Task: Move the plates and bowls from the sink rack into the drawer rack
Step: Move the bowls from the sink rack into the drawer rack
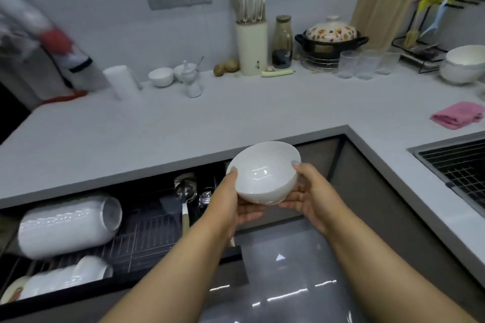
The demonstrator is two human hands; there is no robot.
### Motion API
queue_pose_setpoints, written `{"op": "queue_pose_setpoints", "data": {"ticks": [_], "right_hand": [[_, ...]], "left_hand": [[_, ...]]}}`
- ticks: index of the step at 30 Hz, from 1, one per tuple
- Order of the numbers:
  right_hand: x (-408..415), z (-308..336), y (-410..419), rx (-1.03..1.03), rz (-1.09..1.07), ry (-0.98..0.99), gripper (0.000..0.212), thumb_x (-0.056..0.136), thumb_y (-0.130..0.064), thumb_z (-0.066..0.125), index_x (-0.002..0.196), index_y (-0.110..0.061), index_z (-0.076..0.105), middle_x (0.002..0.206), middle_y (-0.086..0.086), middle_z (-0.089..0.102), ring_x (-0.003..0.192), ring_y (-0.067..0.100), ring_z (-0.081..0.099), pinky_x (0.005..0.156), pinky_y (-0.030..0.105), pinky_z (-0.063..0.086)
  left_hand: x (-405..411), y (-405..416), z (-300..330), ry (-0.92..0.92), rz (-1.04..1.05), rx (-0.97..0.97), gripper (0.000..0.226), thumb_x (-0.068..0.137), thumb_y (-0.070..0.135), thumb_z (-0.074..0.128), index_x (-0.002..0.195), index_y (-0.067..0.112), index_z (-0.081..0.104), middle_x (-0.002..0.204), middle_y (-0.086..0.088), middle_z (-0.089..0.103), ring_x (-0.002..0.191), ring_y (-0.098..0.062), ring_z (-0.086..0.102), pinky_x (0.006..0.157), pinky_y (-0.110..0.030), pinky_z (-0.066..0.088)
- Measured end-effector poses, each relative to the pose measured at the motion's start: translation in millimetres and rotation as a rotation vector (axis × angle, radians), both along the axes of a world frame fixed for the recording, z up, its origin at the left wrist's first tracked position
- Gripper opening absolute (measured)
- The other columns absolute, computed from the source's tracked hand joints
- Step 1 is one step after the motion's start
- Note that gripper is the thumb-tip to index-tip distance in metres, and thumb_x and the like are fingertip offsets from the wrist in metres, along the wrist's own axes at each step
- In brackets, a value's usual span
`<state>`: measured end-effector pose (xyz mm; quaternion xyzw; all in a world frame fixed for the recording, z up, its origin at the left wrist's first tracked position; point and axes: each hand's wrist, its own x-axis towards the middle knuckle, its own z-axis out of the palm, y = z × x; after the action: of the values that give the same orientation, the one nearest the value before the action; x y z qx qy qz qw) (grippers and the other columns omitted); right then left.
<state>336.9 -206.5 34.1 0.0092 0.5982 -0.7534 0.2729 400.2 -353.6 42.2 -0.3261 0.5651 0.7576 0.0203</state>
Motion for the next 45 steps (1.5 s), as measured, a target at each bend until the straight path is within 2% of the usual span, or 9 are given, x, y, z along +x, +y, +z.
{"op": "queue_pose_setpoints", "data": {"ticks": [9,15,20,22,26,33,39,42,45], "right_hand": [[72.2,-12.4,-150.7,0.046,0.119,-0.039,0.039,0.092,-0.036,0.049,0.122,-0.012,0.051,0.090,0.016,0.061,0.074,0.026,0.062,0.067,0.037,0.053],[113.5,-28.7,-237.4,0.126,0.180,-0.058,0.036,0.093,-0.034,0.049,0.122,-0.012,0.049,0.095,0.015,0.060,0.079,0.029,0.063,0.071,0.039,0.054],[136.3,-44.2,-290.0,0.233,0.239,-0.058,0.021,0.094,-0.034,0.049,0.107,-0.018,0.054,0.102,0.017,0.062,0.078,0.028,0.065,0.066,0.036,0.056],[141.0,-52.5,-306.7,0.283,0.266,-0.041,0.013,0.094,-0.032,0.049,0.095,-0.020,0.055,0.096,0.014,0.062,0.074,0.025,0.063,0.056,0.030,0.053],[142.5,-77.9,-338.1,0.415,0.326,-0.009,0.025,0.091,-0.032,0.055,0.096,-0.007,0.059,0.093,0.013,0.063,0.073,0.023,0.061,0.045,0.022,0.047],[140.4,-142.1,-395.4,0.669,0.482,0.042,0.062,0.065,-0.052,0.067,0.102,-0.003,0.056,0.096,0.012,0.062,0.083,0.030,0.065,0.061,0.046,0.060],[141.7,-192.8,-432.3,0.909,0.652,0.102,0.090,0.046,-0.063,0.062,0.116,-0.008,0.048,0.103,0.010,0.063,0.084,0.029,0.065,0.056,0.033,0.054],[144.3,-208.5,-444.3,0.997,0.730,0.139,0.084,0.061,-0.057,0.069,0.123,-0.008,0.040,0.112,0.010,0.058,0.098,0.032,0.062,0.080,0.046,0.056],[150.2,-220.7,-456.6,1.036,0.770,0.137,0.064,0.071,-0.047,0.072,0.111,-0.011,0.038,0.111,0.010,0.056,0.096,0.033,0.061,0.066,0.038,0.056]], "left_hand": [[105.9,-160.4,-13.5,-0.084,0.190,-0.149,0.051,0.099,0.051,0.033,0.115,0.010,0.058,0.108,-0.016,0.066,0.095,-0.027,0.064,0.077,-0.039,0.054],[177.3,-258.2,-39.2,-0.211,0.318,-0.288,0.057,0.099,0.051,0.032,0.140,0.012,0.044,0.141,-0.008,0.048,0.128,-0.025,0.046,0.108,-0.044,0.037],[227.5,-316.4,-62.4,-0.253,0.343,-0.479,0.034,0.099,0.040,0.034,0.108,0.019,0.059,0.117,-0.001,0.056,0.117,-0.023,0.048,0.106,-0.041,0.035],[238.6,-334.7,-72.6,-0.340,0.285,-0.643,0.033,0.101,0.033,0.029,0.099,0.019,0.059,0.110,0.002,0.056,0.119,-0.025,0.045,0.107,-0.040,0.031],[258.6,-365.2,-115.8,-0.623,0.070,-0.907,0.087,0.076,0.062,-0.003,0.147,0.026,0.033,0.159,0.001,0.019,0.148,-0.021,0.003,0.119,-0.042,0.002],[273.5,-389.7,-134.7,-0.716,0.011,-1.020,0.062,0.097,0.052,0.025,0.152,0.024,0.017,0.162,0.000,-0.001,0.147,-0.018,-0.010,0.119,-0.043,-0.006],[266.4,-413.0,-167.0,-0.774,-0.117,-1.150,0.067,0.098,0.052,0.022,0.153,0.018,0.011,0.161,-0.005,-0.003,0.147,-0.019,-0.013,0.119,-0.044,-0.010],[262.5,-415.5,-176.3,-0.800,-0.214,-1.231,0.069,0.096,0.055,0.019,0.153,0.017,0.011,0.161,-0.005,0.000,0.148,-0.018,-0.009,0.119,-0.044,-0.007],[262.9,-415.4,-181.0,-0.797,-0.241,-1.287,0.069,0.095,0.056,0.020,0.152,0.019,0.012,0.161,-0.003,0.007,0.148,-0.016,-0.002,0.119,-0.044,-0.003]]}}
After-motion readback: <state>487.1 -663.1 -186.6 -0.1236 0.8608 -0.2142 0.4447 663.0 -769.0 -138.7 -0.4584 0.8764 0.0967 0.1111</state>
